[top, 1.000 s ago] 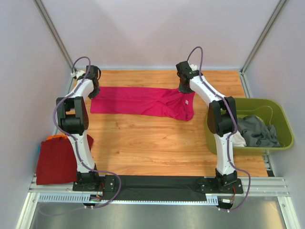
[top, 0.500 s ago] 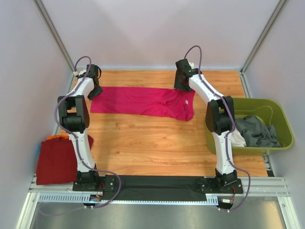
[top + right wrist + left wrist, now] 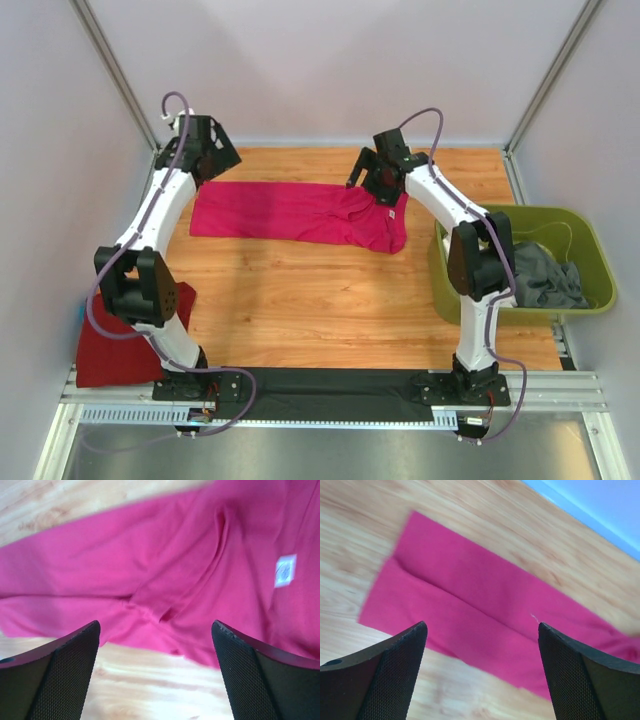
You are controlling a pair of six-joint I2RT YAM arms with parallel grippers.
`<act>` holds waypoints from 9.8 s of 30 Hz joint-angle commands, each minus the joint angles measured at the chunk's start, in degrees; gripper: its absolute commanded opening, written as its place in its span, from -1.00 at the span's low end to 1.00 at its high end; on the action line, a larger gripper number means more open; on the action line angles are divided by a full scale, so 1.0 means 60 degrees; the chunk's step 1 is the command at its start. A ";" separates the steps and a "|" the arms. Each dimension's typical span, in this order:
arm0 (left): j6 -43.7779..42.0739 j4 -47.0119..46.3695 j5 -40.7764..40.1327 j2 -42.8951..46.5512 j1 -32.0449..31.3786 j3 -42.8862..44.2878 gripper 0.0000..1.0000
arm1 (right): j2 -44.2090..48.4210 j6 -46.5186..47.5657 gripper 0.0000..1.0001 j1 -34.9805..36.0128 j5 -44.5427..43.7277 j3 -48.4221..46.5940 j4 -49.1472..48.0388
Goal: Fold and stack the t-shirts
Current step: Fold the tshirt
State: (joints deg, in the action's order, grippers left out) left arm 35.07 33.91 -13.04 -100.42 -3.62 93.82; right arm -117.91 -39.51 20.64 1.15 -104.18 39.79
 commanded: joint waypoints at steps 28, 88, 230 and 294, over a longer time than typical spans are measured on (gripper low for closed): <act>-0.0689 0.0032 0.0693 0.0170 -0.0569 -0.1516 0.96 | -0.2582 -0.3025 0.56 0.0529 0.0219 -0.2100 -0.0963; -0.1187 0.0017 0.1880 0.1268 -0.0701 -0.2058 0.96 | -0.1867 -0.2205 1.00 0.0412 -0.1334 -0.1430 -0.0537; 0.3237 0.2536 0.3301 -0.0651 -0.6221 -0.4489 0.80 | -0.5617 -0.0754 1.00 0.0954 -0.0033 -0.5561 -0.1211; 0.2241 -0.0015 0.3390 0.1649 -0.8098 -0.8049 0.81 | -0.5794 0.1486 1.00 0.1672 -0.0850 -0.6015 -0.1330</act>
State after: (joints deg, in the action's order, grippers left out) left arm 46.46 30.06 6.92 -87.44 -51.53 47.16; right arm -150.95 -31.53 30.70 -4.49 -137.78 33.15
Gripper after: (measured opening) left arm 0.905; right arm 0.998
